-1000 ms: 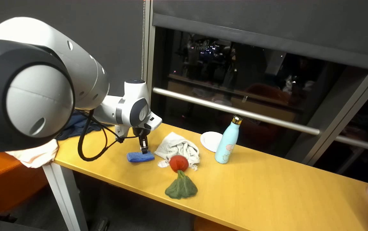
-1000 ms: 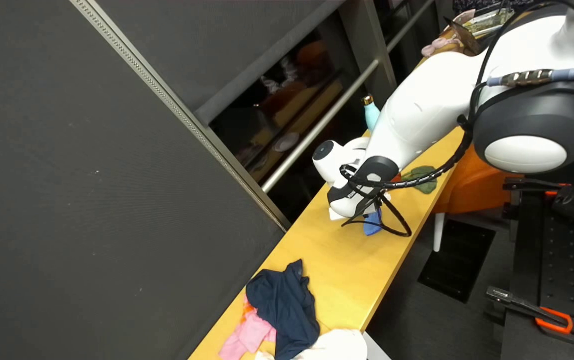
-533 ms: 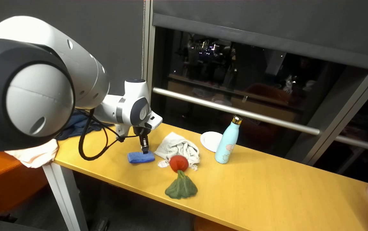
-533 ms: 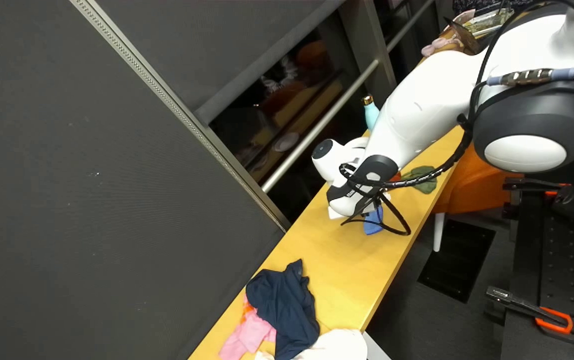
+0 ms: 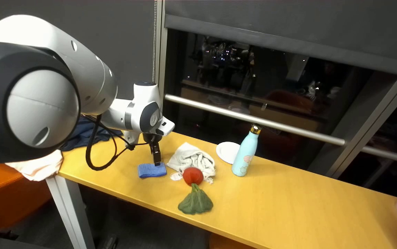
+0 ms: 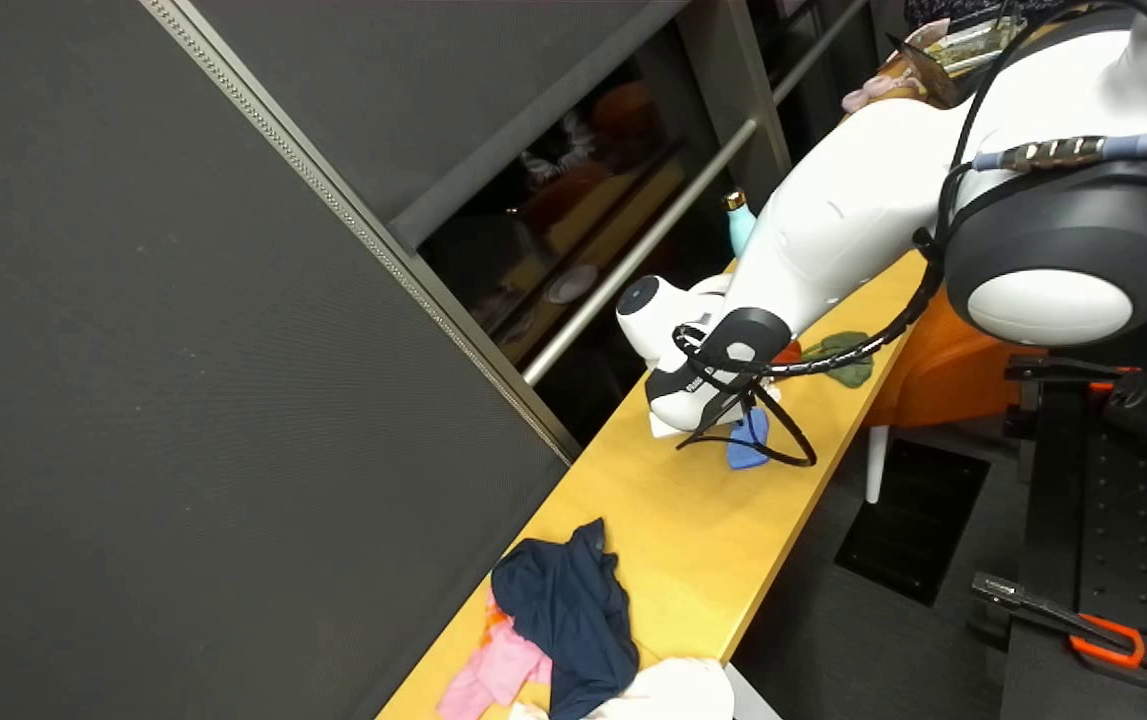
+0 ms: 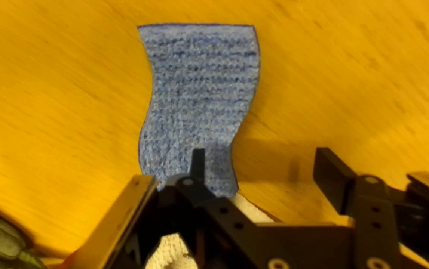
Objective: Use the blue sponge to wipe the table
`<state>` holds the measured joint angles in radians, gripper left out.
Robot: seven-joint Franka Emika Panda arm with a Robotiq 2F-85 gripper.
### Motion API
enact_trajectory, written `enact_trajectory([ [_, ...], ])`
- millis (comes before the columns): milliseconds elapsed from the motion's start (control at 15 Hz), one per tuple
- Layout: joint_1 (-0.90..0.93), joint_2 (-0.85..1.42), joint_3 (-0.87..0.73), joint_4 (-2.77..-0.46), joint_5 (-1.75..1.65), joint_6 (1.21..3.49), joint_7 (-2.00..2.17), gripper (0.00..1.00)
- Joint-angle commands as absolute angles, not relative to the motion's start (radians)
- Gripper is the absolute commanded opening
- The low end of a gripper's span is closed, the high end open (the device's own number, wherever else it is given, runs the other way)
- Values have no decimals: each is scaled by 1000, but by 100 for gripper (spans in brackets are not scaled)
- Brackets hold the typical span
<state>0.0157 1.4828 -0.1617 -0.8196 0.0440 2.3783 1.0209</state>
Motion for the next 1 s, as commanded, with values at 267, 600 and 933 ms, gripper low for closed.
enact_trajectory([
  [267,12,1489,-114,-800,49,2289,975,100],
  [600,12,1486,-107,-797,47,2225,953,100],
  [933,15,1484,-108,-830,43,2241,931,100],
])
